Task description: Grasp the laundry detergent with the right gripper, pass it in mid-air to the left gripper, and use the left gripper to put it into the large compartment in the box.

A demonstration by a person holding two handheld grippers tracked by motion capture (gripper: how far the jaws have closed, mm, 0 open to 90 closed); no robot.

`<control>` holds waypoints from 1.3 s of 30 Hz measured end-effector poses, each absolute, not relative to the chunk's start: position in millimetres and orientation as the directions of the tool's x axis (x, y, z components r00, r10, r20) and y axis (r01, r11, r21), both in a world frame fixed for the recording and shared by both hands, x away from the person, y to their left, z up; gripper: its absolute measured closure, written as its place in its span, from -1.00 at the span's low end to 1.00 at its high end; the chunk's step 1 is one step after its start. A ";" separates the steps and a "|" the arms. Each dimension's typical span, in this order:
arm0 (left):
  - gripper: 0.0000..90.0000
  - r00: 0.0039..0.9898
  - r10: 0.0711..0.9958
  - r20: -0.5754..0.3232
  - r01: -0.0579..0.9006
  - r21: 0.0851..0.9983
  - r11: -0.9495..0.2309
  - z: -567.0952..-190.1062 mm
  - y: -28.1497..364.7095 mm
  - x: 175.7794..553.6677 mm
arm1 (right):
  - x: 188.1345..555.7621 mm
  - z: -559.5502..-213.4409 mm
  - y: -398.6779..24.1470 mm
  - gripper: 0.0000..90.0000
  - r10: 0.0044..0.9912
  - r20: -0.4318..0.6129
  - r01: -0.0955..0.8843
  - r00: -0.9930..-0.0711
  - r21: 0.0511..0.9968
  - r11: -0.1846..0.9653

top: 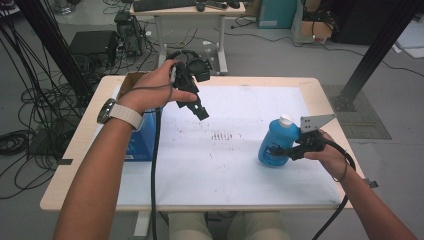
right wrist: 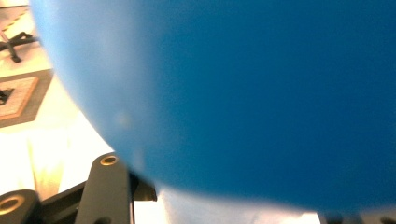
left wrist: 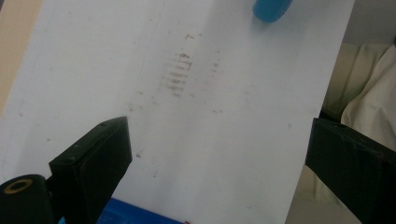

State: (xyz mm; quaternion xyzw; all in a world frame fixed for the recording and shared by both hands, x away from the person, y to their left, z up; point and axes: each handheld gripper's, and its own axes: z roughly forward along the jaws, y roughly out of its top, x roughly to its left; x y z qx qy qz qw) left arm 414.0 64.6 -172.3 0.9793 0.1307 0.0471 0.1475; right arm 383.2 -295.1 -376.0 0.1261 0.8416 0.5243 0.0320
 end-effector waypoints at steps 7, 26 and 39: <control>-0.85 0.966 0.251 0.066 0.219 0.313 -0.924 -162.8 61.0 402.2 | 377.6 -356.3 -286.4 -0.05 0.184 0.116 0.186 -0.976 0.885 0.426; -0.86 0.978 0.189 0.090 0.153 0.304 -0.940 -141.6 46.0 378.7 | 368.0 -305.8 -262.6 -0.05 0.118 0.124 0.164 -0.985 0.882 0.441; -0.86 0.985 0.137 0.102 0.101 0.298 -0.949 -123.4 32.7 370.6 | 369.5 -278.2 -244.6 -0.05 0.023 0.109 0.106 -0.994 0.867 0.488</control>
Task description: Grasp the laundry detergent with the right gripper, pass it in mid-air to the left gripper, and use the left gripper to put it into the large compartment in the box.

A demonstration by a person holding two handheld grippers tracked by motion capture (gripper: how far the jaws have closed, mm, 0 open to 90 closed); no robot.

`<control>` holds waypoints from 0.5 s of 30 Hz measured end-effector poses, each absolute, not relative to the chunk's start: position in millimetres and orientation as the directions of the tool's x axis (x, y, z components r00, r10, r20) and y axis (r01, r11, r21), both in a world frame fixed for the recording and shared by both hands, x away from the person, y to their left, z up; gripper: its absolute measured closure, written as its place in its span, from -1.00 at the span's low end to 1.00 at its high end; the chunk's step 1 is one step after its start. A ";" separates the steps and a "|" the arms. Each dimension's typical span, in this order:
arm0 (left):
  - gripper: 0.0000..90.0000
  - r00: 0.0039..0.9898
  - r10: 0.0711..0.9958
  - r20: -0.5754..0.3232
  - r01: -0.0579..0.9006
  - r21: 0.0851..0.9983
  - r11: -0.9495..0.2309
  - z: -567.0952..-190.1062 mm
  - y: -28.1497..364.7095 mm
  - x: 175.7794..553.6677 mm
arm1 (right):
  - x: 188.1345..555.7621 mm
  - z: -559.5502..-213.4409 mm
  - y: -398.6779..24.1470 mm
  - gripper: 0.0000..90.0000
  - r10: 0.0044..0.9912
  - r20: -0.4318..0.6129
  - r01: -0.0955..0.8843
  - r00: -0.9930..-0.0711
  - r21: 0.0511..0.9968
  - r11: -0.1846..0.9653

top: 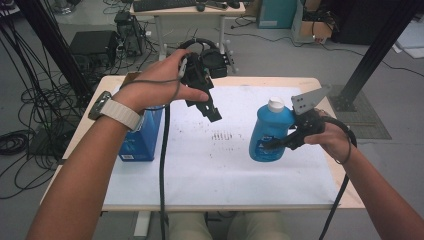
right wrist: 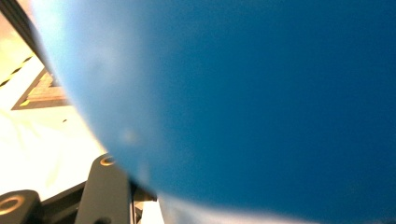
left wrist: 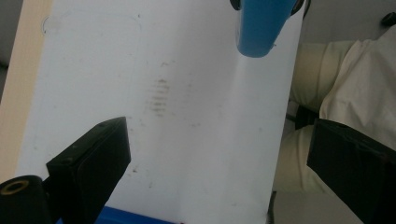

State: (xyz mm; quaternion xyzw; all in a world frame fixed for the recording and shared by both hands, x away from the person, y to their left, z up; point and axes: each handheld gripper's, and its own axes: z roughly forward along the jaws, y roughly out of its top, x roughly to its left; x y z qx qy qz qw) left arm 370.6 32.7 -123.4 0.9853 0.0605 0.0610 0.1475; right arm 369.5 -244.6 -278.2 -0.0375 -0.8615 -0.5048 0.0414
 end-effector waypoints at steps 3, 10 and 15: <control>-0.86 0.988 0.124 0.093 0.091 0.301 -0.949 -121.4 30.3 369.4 | 369.8 -276.7 -240.3 -0.05 0.004 0.111 0.099 -0.994 0.863 0.496; -0.86 0.992 0.097 0.085 0.068 0.298 -0.952 -120.1 25.2 364.4 | 369.7 -276.0 -230.4 -0.05 -0.024 0.104 0.077 -0.994 0.854 0.515; -0.86 0.994 0.082 0.074 0.057 0.295 -0.954 -121.6 21.8 362.2 | 370.3 -275.6 -221.4 -0.05 -0.045 0.086 0.050 -0.995 0.851 0.522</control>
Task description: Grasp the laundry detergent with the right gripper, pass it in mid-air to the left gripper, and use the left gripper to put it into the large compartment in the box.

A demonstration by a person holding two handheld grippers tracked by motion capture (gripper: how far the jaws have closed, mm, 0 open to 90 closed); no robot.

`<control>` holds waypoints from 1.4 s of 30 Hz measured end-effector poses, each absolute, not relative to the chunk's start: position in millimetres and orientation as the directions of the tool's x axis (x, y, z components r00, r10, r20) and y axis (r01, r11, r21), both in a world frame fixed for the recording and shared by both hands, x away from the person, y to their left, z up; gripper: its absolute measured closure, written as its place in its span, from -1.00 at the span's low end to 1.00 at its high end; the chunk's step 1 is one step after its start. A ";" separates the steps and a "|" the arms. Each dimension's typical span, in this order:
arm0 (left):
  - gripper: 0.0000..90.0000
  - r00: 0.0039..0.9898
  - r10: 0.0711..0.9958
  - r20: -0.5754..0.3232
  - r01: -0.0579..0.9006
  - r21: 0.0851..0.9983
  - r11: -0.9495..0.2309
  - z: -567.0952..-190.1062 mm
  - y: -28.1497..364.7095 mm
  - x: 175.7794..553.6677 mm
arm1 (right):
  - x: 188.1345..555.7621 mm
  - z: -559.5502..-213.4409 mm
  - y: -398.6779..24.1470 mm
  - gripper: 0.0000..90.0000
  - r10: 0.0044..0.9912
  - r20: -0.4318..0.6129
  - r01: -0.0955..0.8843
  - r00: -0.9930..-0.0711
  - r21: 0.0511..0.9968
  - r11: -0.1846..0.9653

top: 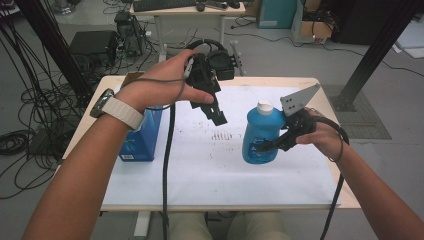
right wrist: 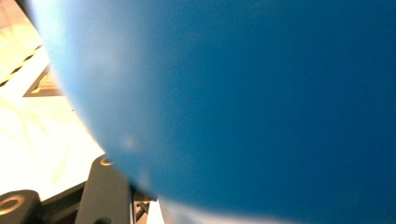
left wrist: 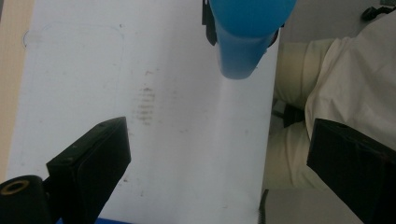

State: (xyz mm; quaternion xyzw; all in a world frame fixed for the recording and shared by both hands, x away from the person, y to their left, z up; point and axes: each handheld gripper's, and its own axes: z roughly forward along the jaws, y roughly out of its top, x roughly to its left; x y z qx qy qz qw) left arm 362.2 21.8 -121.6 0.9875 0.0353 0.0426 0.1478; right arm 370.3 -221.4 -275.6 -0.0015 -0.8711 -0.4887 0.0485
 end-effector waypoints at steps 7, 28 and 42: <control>-0.86 0.995 0.065 0.070 0.042 0.294 -0.955 -124.1 18.6 359.4 | 369.3 -277.6 -208.1 -0.05 -0.052 0.085 0.044 -0.995 0.842 0.538; -0.91 0.997 0.055 0.045 0.040 0.285 -0.958 -134.5 12.2 351.7 | 367.4 -289.1 -173.5 -0.05 -0.064 0.098 0.044 -0.993 0.820 0.570; -0.91 0.998 0.049 0.041 0.036 0.284 -0.958 -139.3 1.9 351.4 | 367.7 -286.9 -166.8 -0.05 -0.076 0.090 0.031 -0.993 0.822 0.569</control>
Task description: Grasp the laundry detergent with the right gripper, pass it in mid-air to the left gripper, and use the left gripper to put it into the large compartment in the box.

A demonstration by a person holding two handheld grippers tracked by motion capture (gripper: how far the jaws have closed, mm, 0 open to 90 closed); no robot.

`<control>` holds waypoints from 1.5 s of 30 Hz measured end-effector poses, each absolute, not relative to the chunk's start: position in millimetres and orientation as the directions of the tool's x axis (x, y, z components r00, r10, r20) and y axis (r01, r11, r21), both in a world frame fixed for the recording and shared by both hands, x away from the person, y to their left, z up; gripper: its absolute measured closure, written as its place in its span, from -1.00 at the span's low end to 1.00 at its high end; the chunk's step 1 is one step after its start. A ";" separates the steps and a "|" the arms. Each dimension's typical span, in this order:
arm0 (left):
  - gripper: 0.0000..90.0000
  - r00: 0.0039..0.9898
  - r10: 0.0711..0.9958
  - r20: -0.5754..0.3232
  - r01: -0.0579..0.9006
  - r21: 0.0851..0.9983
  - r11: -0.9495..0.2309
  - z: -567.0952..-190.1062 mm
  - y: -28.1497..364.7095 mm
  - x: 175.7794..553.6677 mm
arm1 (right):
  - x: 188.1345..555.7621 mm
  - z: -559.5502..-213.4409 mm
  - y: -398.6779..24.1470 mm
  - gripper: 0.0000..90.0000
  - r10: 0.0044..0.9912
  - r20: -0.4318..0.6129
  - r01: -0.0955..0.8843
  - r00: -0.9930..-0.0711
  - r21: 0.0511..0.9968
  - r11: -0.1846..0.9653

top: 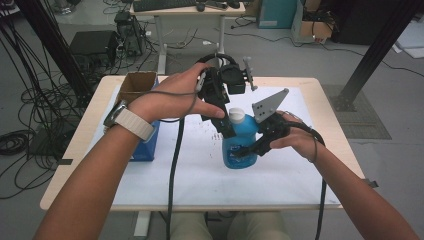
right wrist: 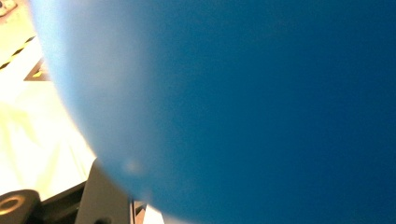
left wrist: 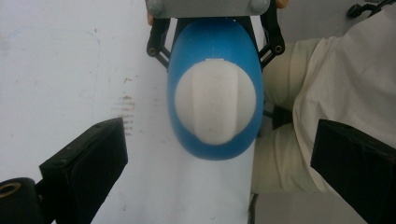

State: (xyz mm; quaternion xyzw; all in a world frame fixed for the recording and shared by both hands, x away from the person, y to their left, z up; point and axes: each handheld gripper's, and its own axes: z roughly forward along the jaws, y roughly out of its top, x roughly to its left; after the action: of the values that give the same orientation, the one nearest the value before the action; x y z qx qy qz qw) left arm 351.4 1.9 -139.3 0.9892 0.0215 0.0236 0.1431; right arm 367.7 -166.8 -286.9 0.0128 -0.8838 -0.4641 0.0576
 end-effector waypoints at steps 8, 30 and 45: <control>-0.89 0.998 0.052 0.033 0.040 0.287 -0.957 -141.6 -1.1 353.4 | 368.0 -286.7 -166.6 -0.05 -0.081 0.075 0.016 -0.994 0.822 0.569; -0.88 0.998 0.050 0.031 0.038 0.288 -0.957 -144.3 -4.1 355.4 | 367.5 -287.8 -164.8 -0.05 -0.069 0.082 0.026 -0.994 0.813 0.582; -0.87 0.998 0.050 0.029 0.040 0.282 -0.959 -145.1 -5.5 356.0 | 367.0 -288.3 -165.1 -0.05 -0.068 0.077 0.023 -0.995 0.812 0.584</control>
State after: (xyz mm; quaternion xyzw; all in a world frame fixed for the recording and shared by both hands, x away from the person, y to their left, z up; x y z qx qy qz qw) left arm 356.0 -5.5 -145.1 0.9894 0.0225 0.0177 0.1421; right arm 367.0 -165.1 -288.3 0.0125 -0.8884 -0.4561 0.0498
